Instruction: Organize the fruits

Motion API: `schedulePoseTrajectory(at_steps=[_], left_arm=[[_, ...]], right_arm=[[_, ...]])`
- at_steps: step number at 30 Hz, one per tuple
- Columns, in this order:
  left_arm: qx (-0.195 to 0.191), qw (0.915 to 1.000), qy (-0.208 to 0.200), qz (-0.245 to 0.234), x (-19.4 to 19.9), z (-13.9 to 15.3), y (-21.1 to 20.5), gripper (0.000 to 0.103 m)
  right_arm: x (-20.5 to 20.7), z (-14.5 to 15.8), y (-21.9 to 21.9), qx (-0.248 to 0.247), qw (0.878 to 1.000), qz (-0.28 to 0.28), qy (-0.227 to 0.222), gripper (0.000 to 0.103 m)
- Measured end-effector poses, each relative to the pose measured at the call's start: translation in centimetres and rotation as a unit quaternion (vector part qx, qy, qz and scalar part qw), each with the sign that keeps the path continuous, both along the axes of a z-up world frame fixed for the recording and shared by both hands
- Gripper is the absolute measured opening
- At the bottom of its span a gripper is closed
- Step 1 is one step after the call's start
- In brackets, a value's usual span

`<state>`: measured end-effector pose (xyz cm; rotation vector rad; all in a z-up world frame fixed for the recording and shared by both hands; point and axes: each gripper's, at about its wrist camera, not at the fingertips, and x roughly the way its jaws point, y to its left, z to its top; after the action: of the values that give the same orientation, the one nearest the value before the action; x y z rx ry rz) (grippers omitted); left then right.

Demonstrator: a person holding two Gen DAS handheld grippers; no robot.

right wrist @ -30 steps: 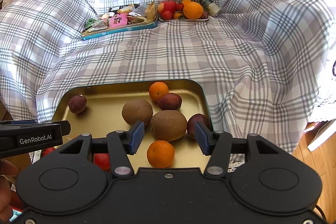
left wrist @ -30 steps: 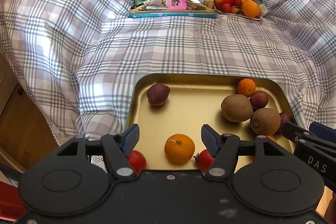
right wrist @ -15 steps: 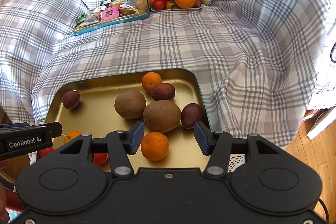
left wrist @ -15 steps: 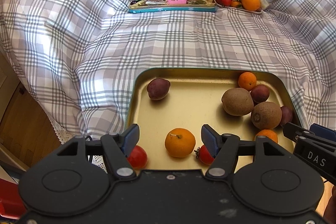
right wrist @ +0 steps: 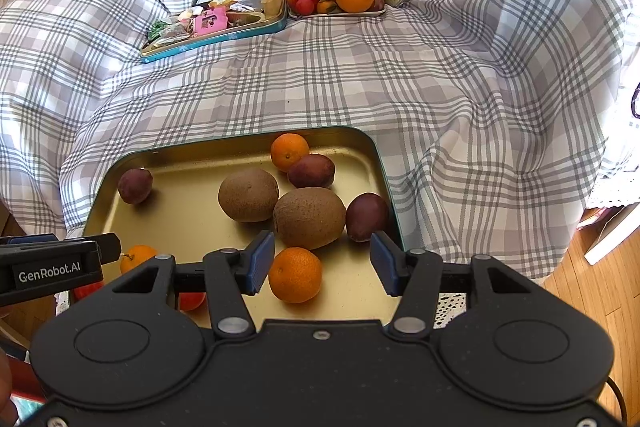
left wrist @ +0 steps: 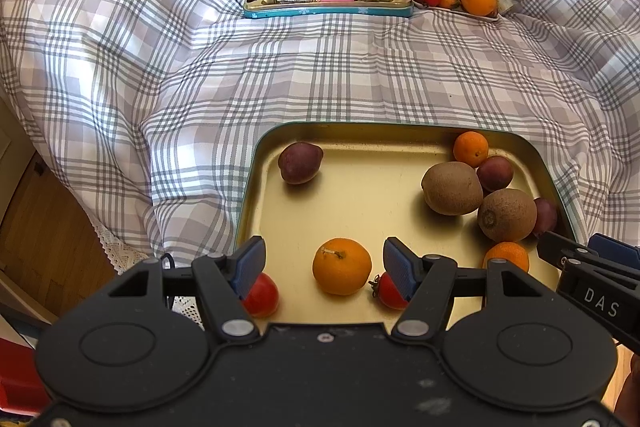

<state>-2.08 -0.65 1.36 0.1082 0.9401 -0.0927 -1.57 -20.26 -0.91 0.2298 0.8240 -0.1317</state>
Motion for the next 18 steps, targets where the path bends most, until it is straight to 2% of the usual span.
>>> schedulePoseTrajectory(at_steps=[18], left_arm=[[-0.006,0.9999,0.014,0.000,0.03,-0.35,-0.02,0.068]], right_arm=[[0.07,-0.39,0.46,0.001,1.000,0.012,0.010,0.059]])
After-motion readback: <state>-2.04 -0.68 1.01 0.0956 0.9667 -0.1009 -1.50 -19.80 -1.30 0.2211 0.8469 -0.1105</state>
